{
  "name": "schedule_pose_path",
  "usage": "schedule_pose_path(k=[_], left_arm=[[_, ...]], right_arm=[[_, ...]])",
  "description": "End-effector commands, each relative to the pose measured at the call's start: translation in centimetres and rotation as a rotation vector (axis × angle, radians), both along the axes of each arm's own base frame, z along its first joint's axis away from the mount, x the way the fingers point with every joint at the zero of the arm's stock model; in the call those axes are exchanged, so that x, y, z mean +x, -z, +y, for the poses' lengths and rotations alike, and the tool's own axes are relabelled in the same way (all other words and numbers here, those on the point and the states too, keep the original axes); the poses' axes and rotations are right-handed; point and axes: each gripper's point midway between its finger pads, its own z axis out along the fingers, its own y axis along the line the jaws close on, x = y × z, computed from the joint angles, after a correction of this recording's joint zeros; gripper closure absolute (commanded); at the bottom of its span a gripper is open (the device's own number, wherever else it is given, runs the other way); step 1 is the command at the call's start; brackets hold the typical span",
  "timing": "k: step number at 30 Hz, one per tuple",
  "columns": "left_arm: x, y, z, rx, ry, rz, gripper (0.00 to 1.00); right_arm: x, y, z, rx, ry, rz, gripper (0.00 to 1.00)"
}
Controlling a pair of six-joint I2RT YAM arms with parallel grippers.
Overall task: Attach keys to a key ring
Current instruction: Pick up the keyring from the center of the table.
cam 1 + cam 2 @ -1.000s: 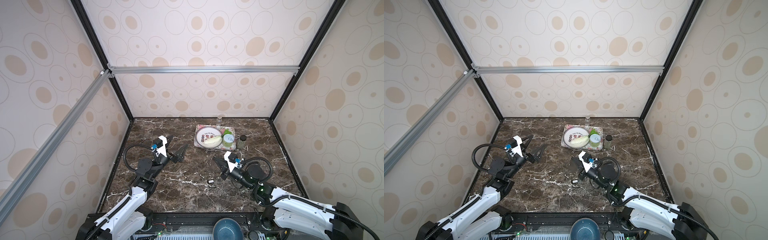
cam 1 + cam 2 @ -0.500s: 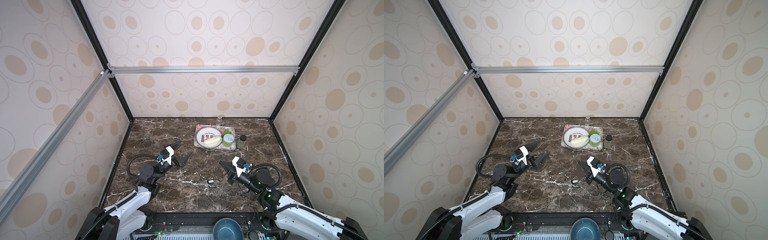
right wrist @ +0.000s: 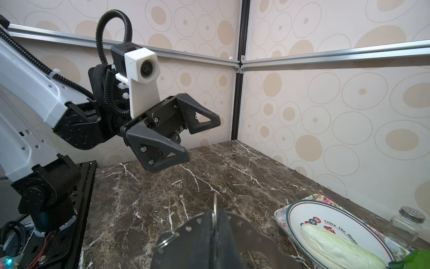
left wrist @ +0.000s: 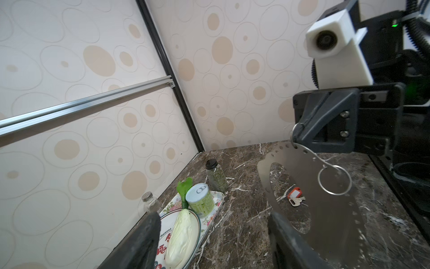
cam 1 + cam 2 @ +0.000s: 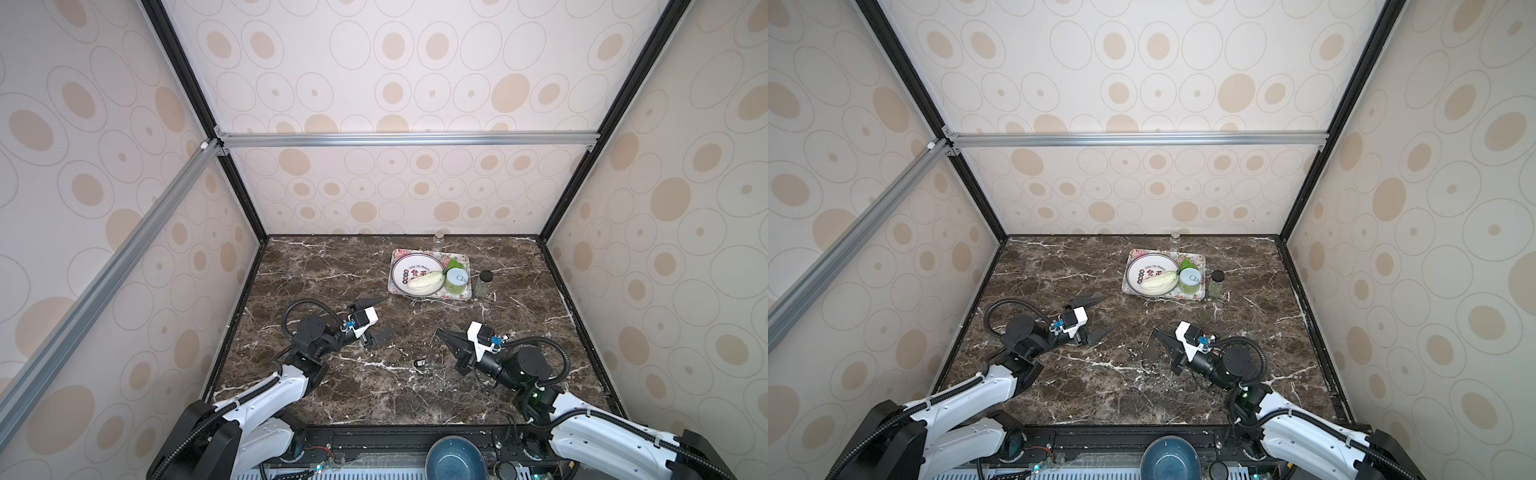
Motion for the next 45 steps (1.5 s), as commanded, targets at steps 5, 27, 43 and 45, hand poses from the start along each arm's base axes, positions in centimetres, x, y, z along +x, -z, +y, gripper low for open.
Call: schedule_pose_path(k=[5,27,43,45], left_arm=[[0.4,3.7,-4.7,0.281,0.031,-0.071,0.34],[-2.5,0.1,-4.8,0.169,0.116,-0.052,0.4],[-5.7,-0.3,-5.2,0.17,0.279,-0.087,0.48],[-6.1,-0.3,-5.3,0.169,0.3,-0.088,0.48]], right_arm=[[0.4,-1.8,-1.0,0.074,0.054,-0.039,1.0],[0.1,-0.4,0.1,0.035,-0.002,-0.05,1.0],[-2.1,-1.2,1.1,0.045,-0.132,-0.11,1.0],[-2.1,-1.1,1.2,0.041,-0.139,-0.113,1.0]])
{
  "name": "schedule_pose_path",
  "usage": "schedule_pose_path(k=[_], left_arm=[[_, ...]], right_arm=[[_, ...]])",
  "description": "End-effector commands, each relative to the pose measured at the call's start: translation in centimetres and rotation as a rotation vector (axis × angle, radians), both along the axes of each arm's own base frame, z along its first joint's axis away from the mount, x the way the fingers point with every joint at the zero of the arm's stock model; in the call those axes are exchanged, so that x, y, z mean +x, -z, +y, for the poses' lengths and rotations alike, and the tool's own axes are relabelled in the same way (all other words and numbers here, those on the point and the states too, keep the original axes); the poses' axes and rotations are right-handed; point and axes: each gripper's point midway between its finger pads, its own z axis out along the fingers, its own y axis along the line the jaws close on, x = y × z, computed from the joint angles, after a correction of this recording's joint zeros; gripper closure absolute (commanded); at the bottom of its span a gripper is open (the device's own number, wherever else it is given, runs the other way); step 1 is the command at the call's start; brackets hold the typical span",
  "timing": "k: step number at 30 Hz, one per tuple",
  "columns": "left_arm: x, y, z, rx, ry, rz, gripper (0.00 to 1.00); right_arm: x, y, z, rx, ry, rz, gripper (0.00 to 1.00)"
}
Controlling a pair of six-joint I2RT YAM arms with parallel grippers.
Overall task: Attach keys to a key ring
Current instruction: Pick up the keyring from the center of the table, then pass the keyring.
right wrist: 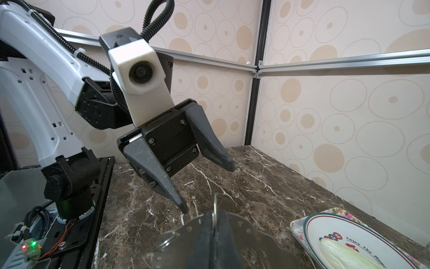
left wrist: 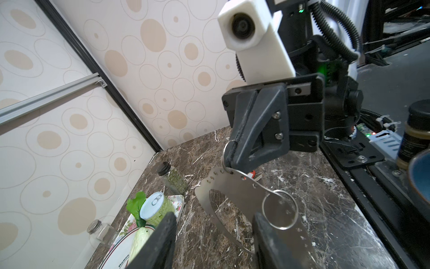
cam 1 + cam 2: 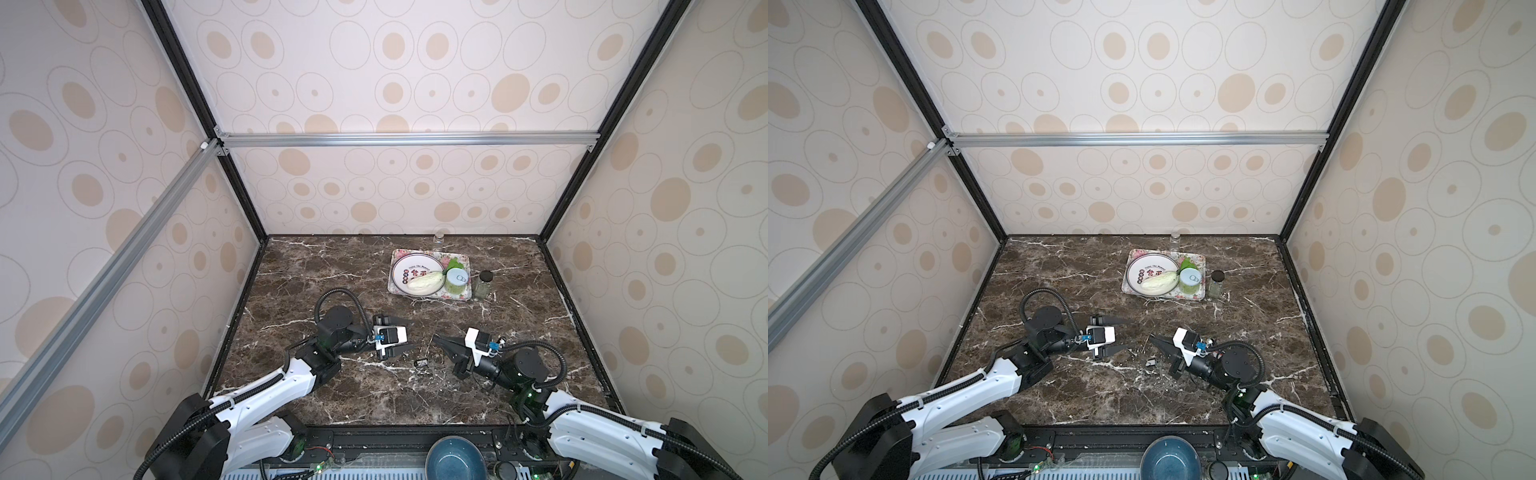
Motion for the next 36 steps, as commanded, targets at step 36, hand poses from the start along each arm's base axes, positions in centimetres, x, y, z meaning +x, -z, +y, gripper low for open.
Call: schedule_pose_path(k=[36], left_arm=[[-2.1,-0.6,-2.3,0.087,0.183,0.046,0.75]], right_arm=[[-1.0,-0.6,1.5,-0.004,-0.105,-0.047,1.0]])
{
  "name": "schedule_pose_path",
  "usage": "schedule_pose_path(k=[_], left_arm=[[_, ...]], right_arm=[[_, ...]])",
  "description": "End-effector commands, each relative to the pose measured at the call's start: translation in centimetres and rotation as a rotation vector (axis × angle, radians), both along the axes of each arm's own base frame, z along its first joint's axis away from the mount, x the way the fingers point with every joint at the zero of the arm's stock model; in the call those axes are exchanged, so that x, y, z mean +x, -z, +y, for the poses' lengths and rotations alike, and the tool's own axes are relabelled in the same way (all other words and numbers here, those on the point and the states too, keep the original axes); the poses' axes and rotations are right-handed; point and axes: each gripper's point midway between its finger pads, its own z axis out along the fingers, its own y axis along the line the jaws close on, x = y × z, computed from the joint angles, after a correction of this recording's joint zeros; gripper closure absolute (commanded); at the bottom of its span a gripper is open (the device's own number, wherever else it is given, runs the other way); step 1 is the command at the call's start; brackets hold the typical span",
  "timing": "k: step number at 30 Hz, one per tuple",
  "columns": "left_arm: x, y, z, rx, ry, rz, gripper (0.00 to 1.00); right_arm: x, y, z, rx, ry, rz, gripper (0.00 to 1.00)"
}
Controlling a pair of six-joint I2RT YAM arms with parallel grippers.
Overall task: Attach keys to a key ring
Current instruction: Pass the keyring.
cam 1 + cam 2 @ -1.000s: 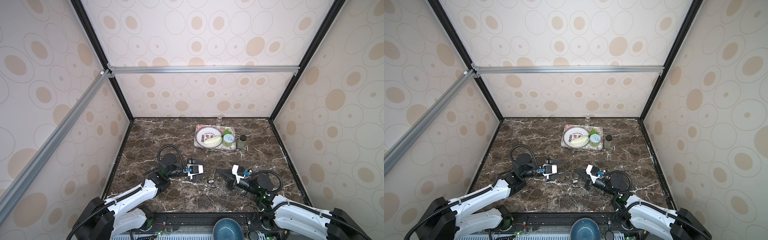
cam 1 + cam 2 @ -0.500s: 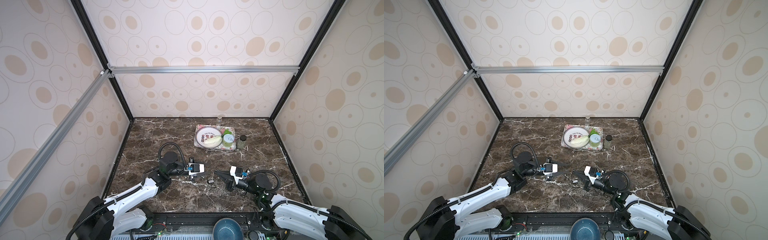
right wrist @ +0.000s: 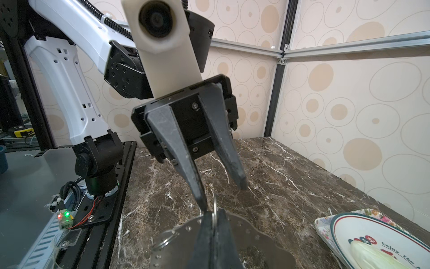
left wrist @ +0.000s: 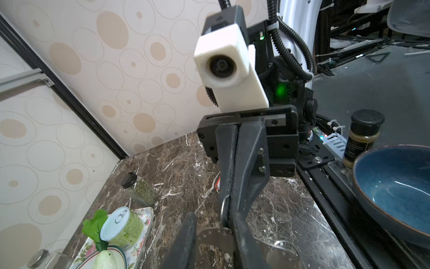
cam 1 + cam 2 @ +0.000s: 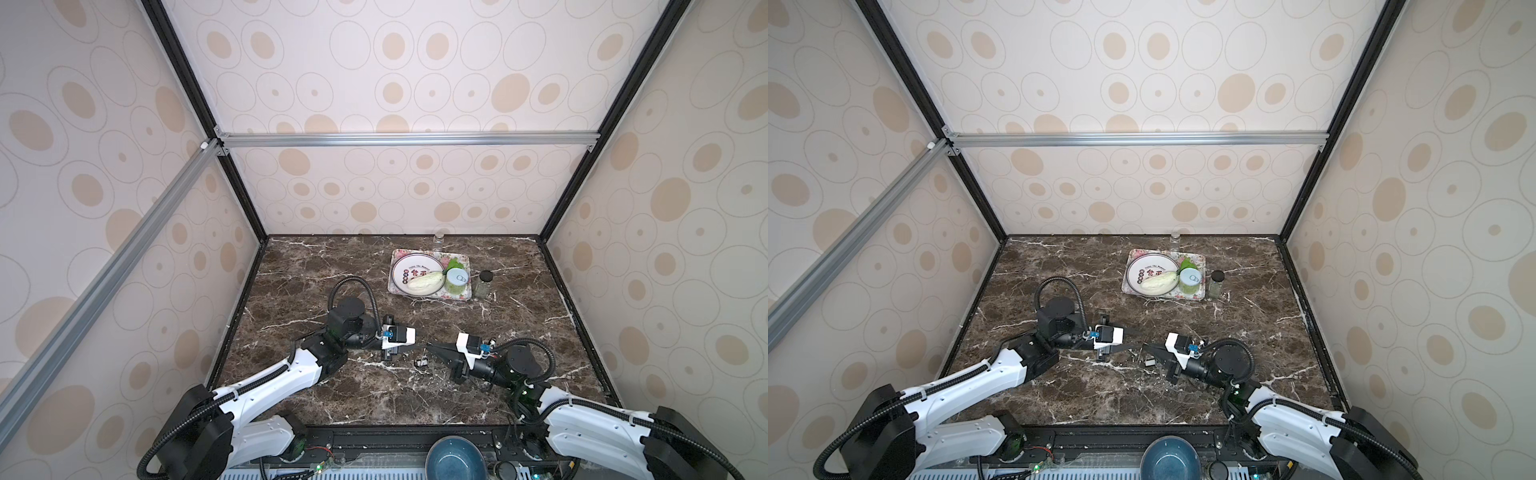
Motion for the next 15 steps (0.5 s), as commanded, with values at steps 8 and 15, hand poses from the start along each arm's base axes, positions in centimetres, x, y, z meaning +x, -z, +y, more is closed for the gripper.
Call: schedule_pose_path(k=[8,15], left_arm=[[-0.3,-0.5,-0.9,0.026,0.048,-0.025,0.77],[0.0,0.3,-1.2,0.067,0.049,-0.02,0.99]], right_arm=[[-0.2,-2.8,0.0,0.062,-0.006,-0.073,1.0],[-0.3,-2.7,0.1,0.063,-0.01,-0.07,1.0]])
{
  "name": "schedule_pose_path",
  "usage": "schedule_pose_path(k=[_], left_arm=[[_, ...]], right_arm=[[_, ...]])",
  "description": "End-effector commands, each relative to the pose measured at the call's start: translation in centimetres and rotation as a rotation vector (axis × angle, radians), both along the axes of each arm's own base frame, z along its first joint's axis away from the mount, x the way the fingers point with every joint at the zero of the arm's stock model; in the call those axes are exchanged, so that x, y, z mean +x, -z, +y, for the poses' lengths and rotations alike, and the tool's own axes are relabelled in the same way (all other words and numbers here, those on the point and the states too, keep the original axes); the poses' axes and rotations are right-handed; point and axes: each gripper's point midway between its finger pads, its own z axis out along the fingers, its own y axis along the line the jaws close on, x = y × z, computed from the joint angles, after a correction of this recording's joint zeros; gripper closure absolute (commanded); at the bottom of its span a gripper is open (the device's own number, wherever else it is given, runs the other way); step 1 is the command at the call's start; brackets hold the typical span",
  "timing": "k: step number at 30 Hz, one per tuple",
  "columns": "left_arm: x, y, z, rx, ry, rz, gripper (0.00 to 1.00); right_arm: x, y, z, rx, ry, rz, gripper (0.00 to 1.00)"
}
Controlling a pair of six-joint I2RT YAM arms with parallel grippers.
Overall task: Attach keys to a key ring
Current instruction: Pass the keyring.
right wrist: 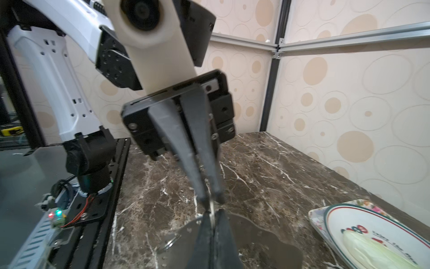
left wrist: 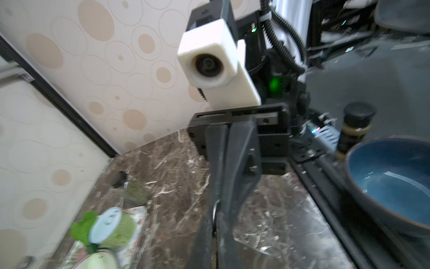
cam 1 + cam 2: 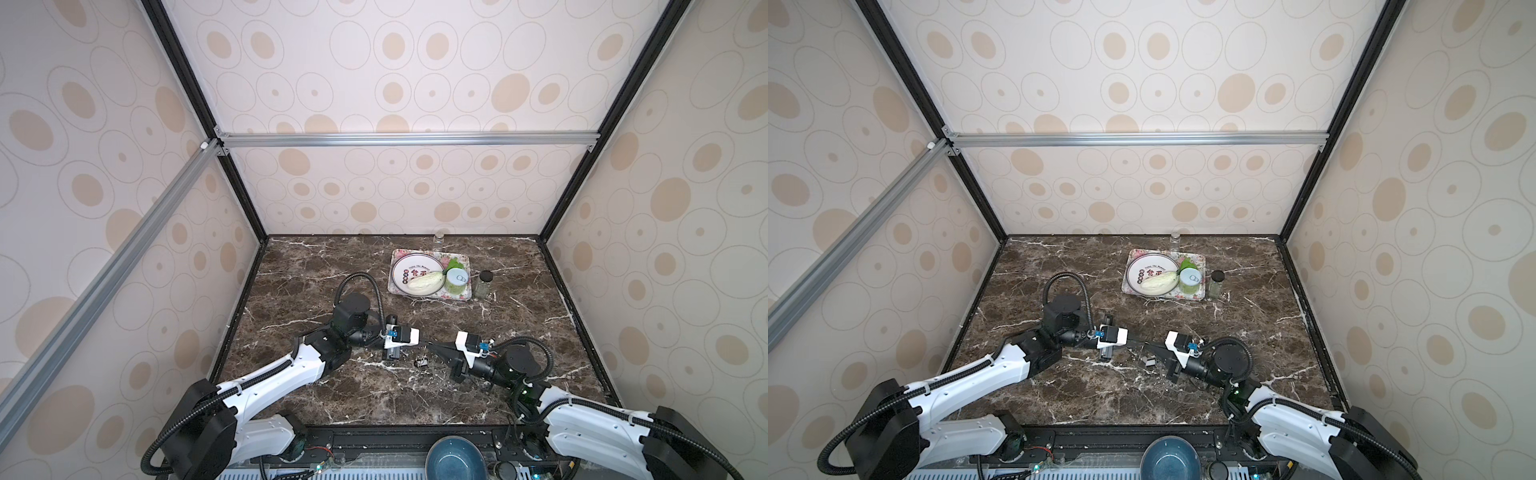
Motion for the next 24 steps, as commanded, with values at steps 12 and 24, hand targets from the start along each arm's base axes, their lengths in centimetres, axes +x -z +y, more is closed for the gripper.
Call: schedule_pose_path(k=[12,24], left_arm=[[1.6,-1.3,-0.2,-0.018,-0.099,-0.066,1.0],[1.2,-2.1,0.3,-0.052,-0.115,-0.086,1.0]], right_arm=[[0.5,-3.1,-0.6,0.097,0.052,-0.065,0.66],[1.6,-2.2,-0.8,0.08,0.11,-0.033,0.76]])
